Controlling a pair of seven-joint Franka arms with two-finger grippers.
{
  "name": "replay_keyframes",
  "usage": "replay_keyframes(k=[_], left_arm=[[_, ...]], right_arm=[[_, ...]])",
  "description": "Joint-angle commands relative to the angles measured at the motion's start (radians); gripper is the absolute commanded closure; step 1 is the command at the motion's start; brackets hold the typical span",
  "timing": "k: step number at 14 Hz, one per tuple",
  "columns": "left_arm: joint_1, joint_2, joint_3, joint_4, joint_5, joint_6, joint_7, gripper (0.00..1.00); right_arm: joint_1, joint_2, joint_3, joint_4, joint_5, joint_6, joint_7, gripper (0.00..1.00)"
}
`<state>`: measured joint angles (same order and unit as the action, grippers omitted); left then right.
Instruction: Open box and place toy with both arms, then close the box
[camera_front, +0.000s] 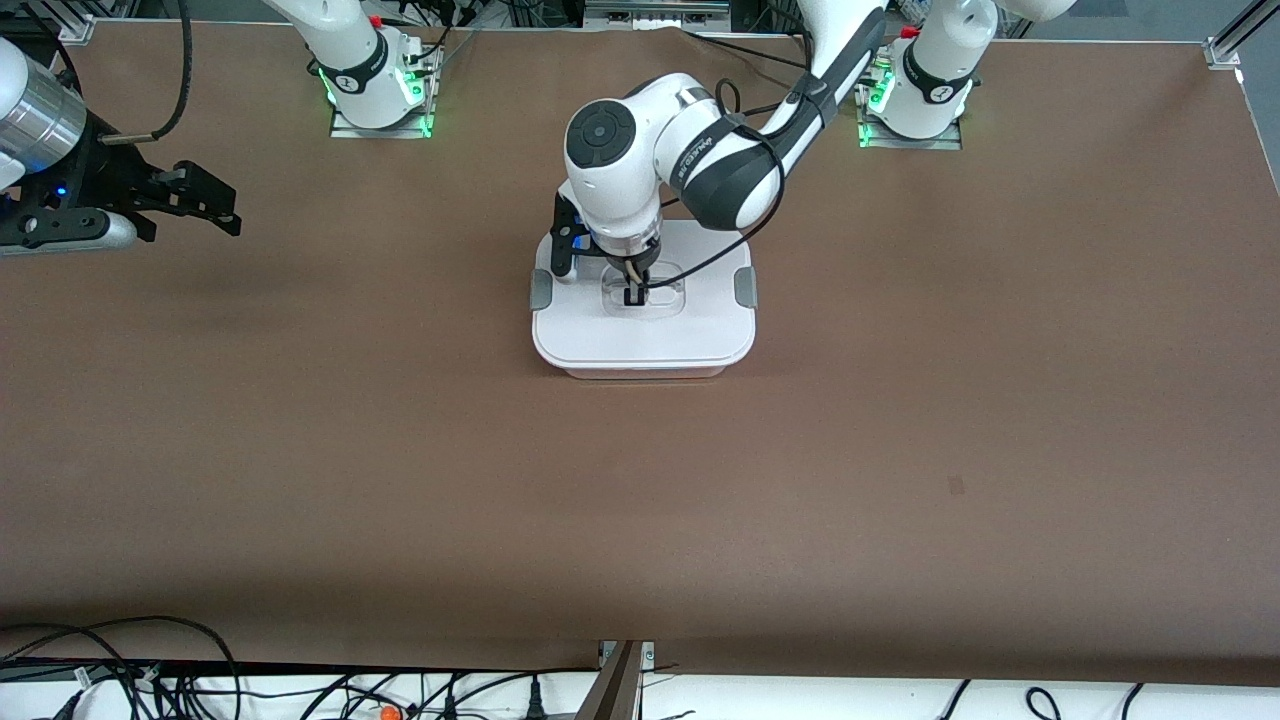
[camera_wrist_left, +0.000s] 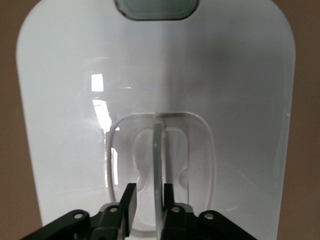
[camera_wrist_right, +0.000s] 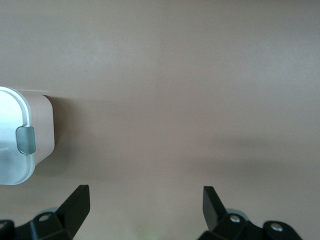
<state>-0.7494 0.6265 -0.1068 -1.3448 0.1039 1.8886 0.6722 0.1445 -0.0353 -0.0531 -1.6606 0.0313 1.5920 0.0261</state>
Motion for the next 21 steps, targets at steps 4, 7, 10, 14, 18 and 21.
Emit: replay_keyframes(k=[4, 7, 10, 14, 18, 21], left_arm=[[0.086, -0.021, 0.006, 0.116, -0.064, -0.146, -0.058, 0.00], [0.214, -0.034, 0.006, 0.116, -0.147, -0.148, -0.077, 0.00], [0.263, -0.048, 0.031, 0.115, -0.133, -0.148, -0.071, 0.00], [0.316, -0.134, 0.127, 0.092, -0.072, -0.189, -0.060, 0.00], [0.454, -0.244, 0.127, 0.017, -0.067, -0.187, -0.066, 0.00], [0.556, -0.315, 0.127, -0.016, -0.072, -0.192, -0.115, 0.00]], right_arm=[[-0.003, 0.005, 0.007, 0.018, -0.013, -0.017, 0.008, 0.00], [-0.003, 0.005, 0.006, 0.018, -0.013, -0.018, 0.008, 0.00], [-0.003, 0.005, 0.006, 0.018, -0.013, -0.018, 0.008, 0.00], [-0.003, 0.005, 0.004, 0.018, -0.013, -0.018, 0.008, 0.00], [-0.005, 0.005, 0.004, 0.018, -0.013, -0.018, 0.008, 0.00], [-0.003, 0.003, 0.004, 0.016, -0.013, -0.018, 0.008, 0.00]])
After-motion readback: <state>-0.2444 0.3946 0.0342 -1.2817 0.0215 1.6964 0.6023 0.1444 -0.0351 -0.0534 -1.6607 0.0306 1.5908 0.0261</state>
